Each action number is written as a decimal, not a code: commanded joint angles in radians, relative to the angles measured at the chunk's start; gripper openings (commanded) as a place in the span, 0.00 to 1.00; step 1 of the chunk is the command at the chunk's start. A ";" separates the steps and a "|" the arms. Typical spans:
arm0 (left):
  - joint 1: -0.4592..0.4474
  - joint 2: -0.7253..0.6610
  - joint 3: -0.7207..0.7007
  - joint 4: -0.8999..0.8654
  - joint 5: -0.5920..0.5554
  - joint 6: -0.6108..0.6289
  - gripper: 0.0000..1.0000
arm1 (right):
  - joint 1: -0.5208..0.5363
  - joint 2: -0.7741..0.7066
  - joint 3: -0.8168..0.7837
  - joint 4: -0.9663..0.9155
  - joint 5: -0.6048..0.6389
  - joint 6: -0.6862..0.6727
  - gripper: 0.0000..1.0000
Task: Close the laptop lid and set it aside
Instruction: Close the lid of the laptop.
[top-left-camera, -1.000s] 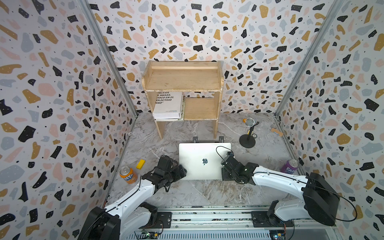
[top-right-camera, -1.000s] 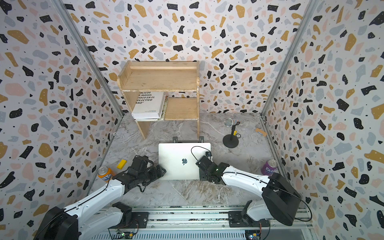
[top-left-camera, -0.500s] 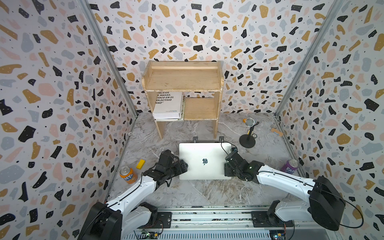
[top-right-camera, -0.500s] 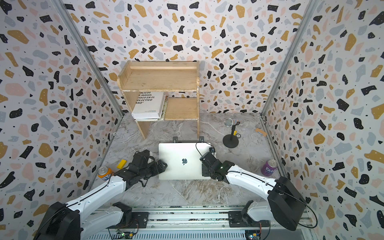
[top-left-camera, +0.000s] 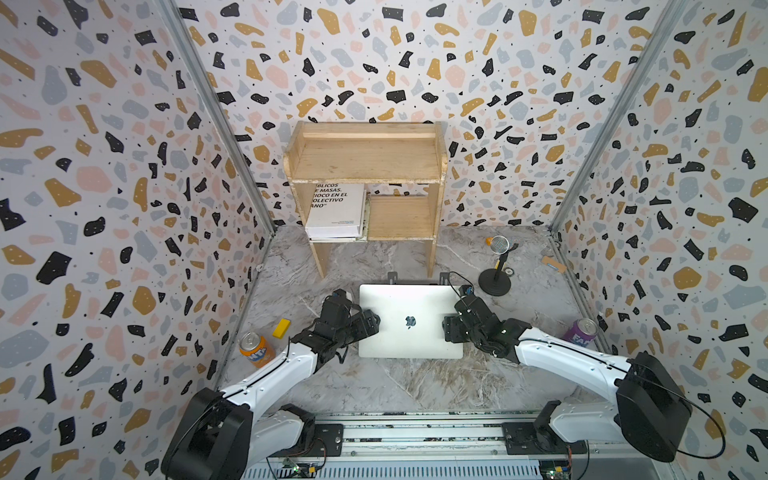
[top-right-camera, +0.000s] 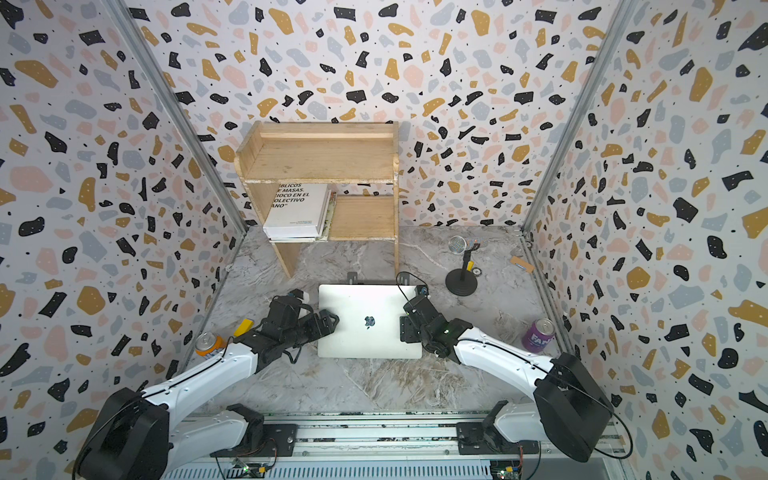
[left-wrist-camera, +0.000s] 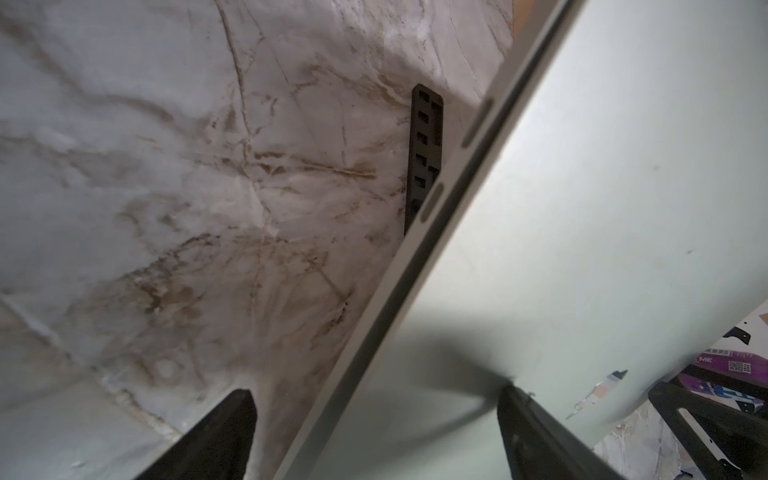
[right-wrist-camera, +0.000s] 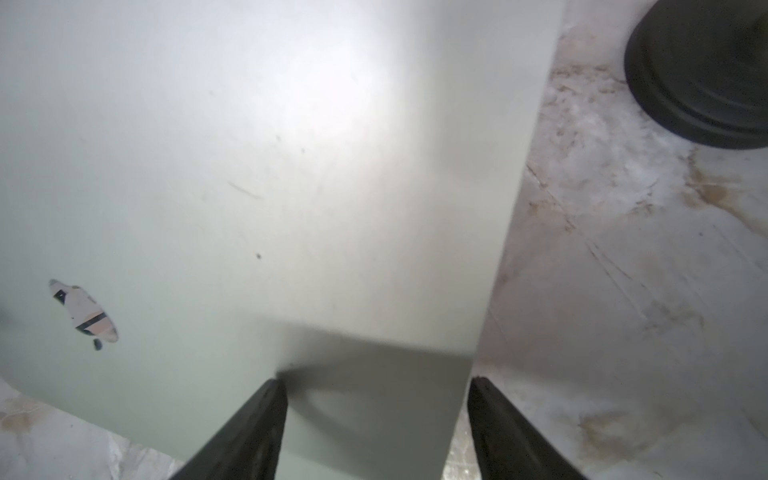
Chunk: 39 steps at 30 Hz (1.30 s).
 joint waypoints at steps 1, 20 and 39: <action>-0.005 0.026 0.036 0.081 -0.060 0.007 0.92 | -0.007 0.010 0.022 0.029 0.000 -0.035 0.75; -0.072 0.065 0.191 0.077 0.006 0.021 0.92 | -0.012 0.094 0.187 -0.003 -0.093 -0.062 0.75; -0.130 0.079 0.300 0.045 -0.016 0.033 0.92 | -0.012 0.108 0.267 -0.031 -0.108 -0.086 0.73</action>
